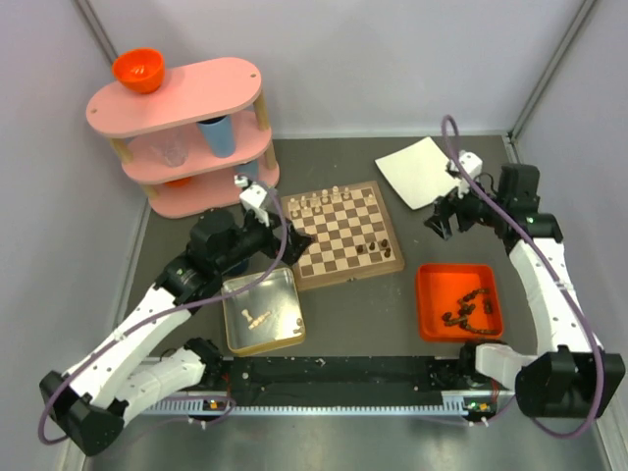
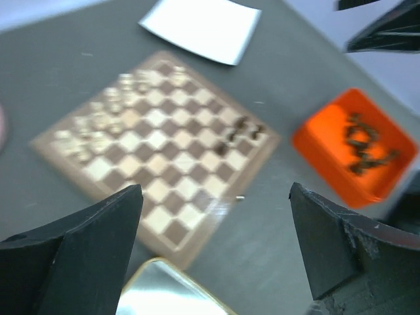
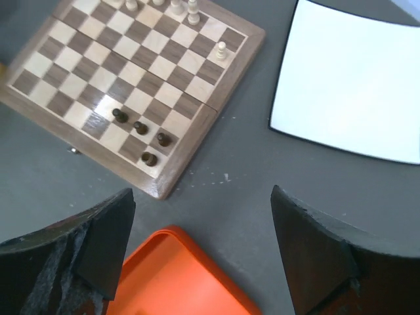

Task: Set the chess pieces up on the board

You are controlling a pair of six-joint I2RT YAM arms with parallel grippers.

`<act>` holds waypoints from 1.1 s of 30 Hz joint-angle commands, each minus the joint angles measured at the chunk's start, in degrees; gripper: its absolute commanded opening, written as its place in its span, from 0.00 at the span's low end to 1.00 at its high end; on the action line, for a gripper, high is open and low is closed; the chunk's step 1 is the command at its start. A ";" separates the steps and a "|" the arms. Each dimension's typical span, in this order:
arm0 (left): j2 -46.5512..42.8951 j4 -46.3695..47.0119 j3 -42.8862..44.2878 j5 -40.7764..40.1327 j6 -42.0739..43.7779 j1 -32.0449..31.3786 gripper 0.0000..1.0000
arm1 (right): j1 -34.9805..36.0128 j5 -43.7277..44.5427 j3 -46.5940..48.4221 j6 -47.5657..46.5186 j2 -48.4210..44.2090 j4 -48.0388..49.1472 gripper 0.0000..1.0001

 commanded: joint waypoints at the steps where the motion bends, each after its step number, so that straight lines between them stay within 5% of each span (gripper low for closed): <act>1: 7.16 6.69 3.18 16.40 -13.28 -3.43 0.98 | -8.42 -13.67 -9.45 9.40 -6.08 13.48 0.85; 8: 23.07 7.92 10.65 14.73 -15.83 -17.76 0.88 | -19.33 -23.78 -13.51 18.29 -3.91 18.16 0.85; 15: 43.71 3.98 25.57 13.76 -17.94 -28.30 0.81 | -20.22 -20.37 -13.16 19.43 -2.05 17.37 0.85; 27: 72.72 -14.03 55.90 5.60 -14.52 -36.49 0.61 | -20.30 -18.25 -12.54 19.88 -1.17 16.40 0.85; 33: 80.38 -21.15 66.55 -0.38 -11.00 -37.98 0.51 | -20.22 -17.90 -12.37 19.79 -0.56 16.31 0.85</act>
